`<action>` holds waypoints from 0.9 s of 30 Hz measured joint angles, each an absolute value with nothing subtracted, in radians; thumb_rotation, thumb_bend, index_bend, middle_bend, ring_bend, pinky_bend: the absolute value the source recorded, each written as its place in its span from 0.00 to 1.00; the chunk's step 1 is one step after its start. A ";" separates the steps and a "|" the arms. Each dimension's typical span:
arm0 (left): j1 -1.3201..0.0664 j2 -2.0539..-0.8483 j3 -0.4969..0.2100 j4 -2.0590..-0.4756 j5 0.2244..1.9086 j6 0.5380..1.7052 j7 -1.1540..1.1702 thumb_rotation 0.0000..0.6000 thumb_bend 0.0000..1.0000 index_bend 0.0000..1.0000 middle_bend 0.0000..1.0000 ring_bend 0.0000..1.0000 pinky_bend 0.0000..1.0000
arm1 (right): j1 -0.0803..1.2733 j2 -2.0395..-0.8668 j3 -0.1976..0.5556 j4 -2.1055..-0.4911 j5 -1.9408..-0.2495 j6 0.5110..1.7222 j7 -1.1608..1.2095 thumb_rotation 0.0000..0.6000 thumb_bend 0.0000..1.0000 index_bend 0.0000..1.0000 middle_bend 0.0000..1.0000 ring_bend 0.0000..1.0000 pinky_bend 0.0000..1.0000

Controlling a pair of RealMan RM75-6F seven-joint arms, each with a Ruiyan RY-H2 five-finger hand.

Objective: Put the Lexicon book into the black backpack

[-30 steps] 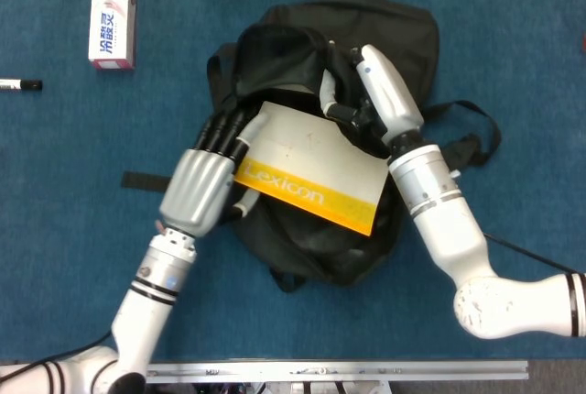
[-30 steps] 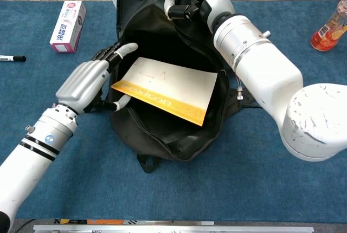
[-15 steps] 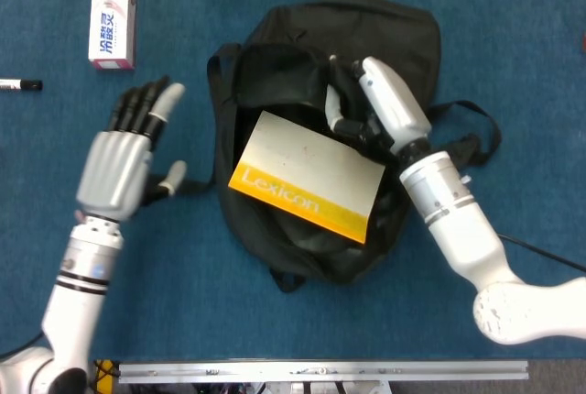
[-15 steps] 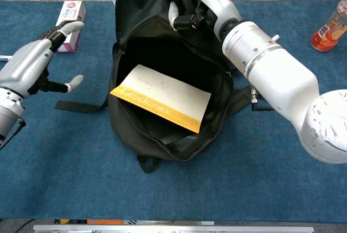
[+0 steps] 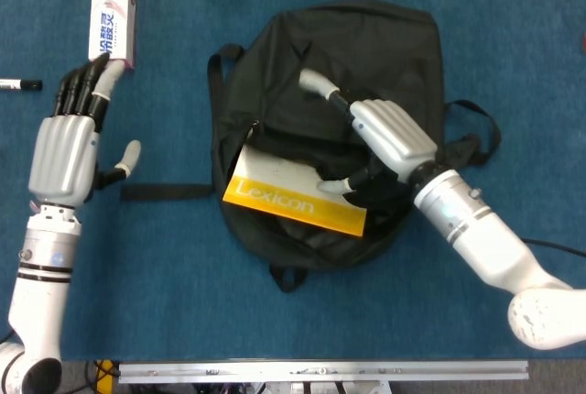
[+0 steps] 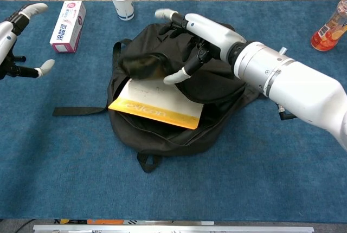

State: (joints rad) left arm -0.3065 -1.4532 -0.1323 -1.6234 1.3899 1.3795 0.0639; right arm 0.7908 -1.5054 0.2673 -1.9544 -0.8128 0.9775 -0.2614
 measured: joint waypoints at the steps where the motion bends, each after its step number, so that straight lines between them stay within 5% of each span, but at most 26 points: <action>1: -0.307 -1.450 -0.135 -1.623 1.387 1.378 0.062 1.00 0.30 0.00 0.00 0.00 0.00 | 0.791 -1.499 0.264 -1.959 -0.811 0.974 -0.261 1.00 0.00 0.00 0.15 0.13 0.38; 14: -0.299 -1.405 -0.151 -1.610 1.371 1.376 0.023 1.00 0.31 0.00 0.00 0.00 0.00 | 0.746 -1.421 0.240 -1.995 -0.903 0.978 -0.174 1.00 0.00 0.00 0.18 0.12 0.37; 27: -0.281 -1.354 -0.149 -1.574 1.382 1.386 -0.042 1.00 0.30 0.00 0.00 0.00 0.00 | 0.623 -1.118 0.167 -2.077 -1.066 1.013 -0.143 1.00 0.00 0.00 0.24 0.12 0.30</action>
